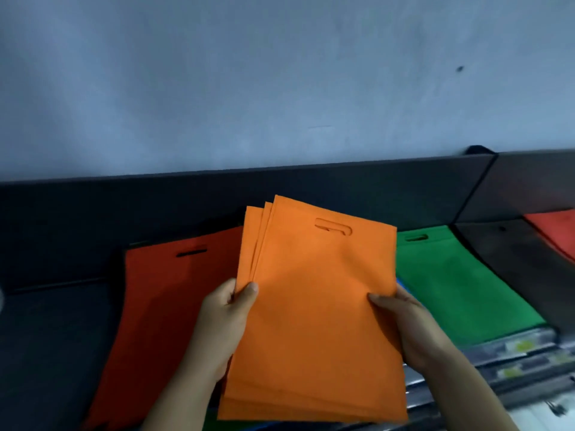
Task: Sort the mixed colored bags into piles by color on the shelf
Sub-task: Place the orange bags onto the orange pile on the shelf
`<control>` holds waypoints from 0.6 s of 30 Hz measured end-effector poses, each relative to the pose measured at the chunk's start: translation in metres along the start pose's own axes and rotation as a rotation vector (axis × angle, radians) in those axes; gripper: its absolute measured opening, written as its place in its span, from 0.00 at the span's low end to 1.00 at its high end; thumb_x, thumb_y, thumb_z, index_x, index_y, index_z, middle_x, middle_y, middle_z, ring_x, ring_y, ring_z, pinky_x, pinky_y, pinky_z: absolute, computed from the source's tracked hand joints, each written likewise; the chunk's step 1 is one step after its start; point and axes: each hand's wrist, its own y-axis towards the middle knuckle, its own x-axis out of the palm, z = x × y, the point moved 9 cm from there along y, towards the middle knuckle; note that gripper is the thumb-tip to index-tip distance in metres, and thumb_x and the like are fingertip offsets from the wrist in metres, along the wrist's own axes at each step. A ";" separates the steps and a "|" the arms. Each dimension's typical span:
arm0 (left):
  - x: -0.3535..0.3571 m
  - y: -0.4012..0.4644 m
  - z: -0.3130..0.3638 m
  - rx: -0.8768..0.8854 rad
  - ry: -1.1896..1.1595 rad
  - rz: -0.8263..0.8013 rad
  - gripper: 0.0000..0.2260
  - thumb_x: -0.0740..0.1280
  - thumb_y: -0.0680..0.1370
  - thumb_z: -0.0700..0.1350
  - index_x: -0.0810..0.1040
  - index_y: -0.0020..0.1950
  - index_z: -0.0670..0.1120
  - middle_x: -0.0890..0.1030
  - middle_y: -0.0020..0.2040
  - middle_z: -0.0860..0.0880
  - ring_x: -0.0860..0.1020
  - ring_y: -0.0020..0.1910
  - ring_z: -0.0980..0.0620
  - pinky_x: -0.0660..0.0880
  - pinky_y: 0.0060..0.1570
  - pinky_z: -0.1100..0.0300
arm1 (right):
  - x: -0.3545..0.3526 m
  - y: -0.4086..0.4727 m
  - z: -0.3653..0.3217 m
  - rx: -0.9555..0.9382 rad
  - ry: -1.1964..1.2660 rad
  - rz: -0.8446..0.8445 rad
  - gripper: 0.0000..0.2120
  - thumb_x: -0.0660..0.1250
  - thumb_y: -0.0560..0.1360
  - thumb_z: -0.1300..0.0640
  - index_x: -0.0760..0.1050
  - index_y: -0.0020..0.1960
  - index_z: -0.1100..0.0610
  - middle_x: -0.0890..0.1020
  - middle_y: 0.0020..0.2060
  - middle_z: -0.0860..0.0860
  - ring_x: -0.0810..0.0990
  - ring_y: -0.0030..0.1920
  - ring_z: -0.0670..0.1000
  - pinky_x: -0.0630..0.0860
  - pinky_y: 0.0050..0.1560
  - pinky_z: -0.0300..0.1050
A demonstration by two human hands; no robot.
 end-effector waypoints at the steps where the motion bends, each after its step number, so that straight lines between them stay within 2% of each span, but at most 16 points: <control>1: 0.015 0.001 0.003 -0.001 -0.018 -0.023 0.09 0.68 0.81 0.54 0.84 0.56 0.53 0.88 0.48 0.52 0.86 0.46 0.52 0.83 0.48 0.50 | -0.015 -0.003 -0.005 -0.018 0.007 0.023 0.18 0.69 0.81 0.59 0.77 0.70 0.52 0.87 0.61 0.58 0.87 0.58 0.63 0.81 0.59 0.63; 4: 0.078 0.001 0.018 0.017 -0.031 -0.083 0.09 0.71 0.79 0.52 0.84 0.55 0.50 0.88 0.47 0.51 0.87 0.45 0.51 0.83 0.47 0.50 | -0.079 -0.017 -0.025 -0.070 0.022 0.117 0.11 0.69 0.82 0.53 0.77 0.64 0.52 0.88 0.56 0.58 0.88 0.54 0.63 0.84 0.53 0.62; 6: 0.126 -0.001 0.023 0.009 -0.044 -0.134 0.09 0.73 0.78 0.52 0.84 0.55 0.50 0.88 0.47 0.51 0.87 0.46 0.51 0.83 0.49 0.47 | -0.131 -0.025 -0.031 -0.091 0.044 0.203 0.11 0.69 0.83 0.51 0.78 0.63 0.53 0.88 0.54 0.59 0.88 0.52 0.62 0.84 0.50 0.60; 9: 0.209 -0.013 0.035 -0.005 -0.041 -0.224 0.11 0.75 0.76 0.54 0.84 0.55 0.51 0.88 0.48 0.52 0.86 0.47 0.52 0.83 0.50 0.48 | -0.217 -0.043 -0.041 -0.099 0.065 0.308 0.29 0.76 0.78 0.45 0.74 0.73 0.57 0.85 0.63 0.59 0.86 0.59 0.63 0.82 0.60 0.66; 10: 0.232 -0.017 0.040 0.007 -0.040 -0.250 0.12 0.74 0.76 0.55 0.83 0.55 0.52 0.88 0.48 0.52 0.86 0.47 0.52 0.83 0.51 0.49 | -0.241 -0.048 -0.044 -0.095 0.054 0.331 0.30 0.76 0.77 0.44 0.74 0.73 0.56 0.85 0.63 0.60 0.86 0.59 0.64 0.81 0.62 0.67; 12: 0.288 -0.028 0.051 0.047 -0.017 -0.298 0.11 0.70 0.78 0.58 0.83 0.54 0.53 0.87 0.47 0.50 0.86 0.45 0.52 0.83 0.50 0.48 | -0.297 -0.063 -0.053 -0.119 0.051 0.360 0.17 0.71 0.81 0.49 0.78 0.66 0.57 0.88 0.56 0.59 0.87 0.55 0.64 0.82 0.60 0.67; 13: 0.314 -0.034 0.055 0.063 -0.002 -0.308 0.13 0.66 0.80 0.60 0.83 0.52 0.53 0.87 0.45 0.47 0.85 0.44 0.50 0.83 0.50 0.48 | -0.326 -0.070 -0.054 -0.115 0.048 0.387 0.14 0.70 0.83 0.51 0.79 0.65 0.56 0.88 0.54 0.59 0.88 0.54 0.64 0.82 0.59 0.68; 15: 0.361 -0.044 0.061 0.060 0.004 -0.322 0.16 0.59 0.82 0.62 0.83 0.49 0.55 0.85 0.45 0.41 0.84 0.45 0.43 0.81 0.50 0.47 | -0.371 -0.083 -0.060 -0.116 0.041 0.418 0.14 0.69 0.83 0.50 0.79 0.65 0.55 0.89 0.53 0.59 0.88 0.54 0.64 0.82 0.60 0.68; 18: 0.434 -0.062 0.067 0.085 0.008 -0.364 0.17 0.58 0.84 0.60 0.84 0.48 0.55 0.85 0.46 0.40 0.83 0.47 0.39 0.81 0.52 0.40 | -0.442 -0.104 -0.068 -0.152 0.071 0.491 0.12 0.69 0.83 0.52 0.79 0.65 0.54 0.89 0.53 0.59 0.88 0.53 0.63 0.83 0.55 0.63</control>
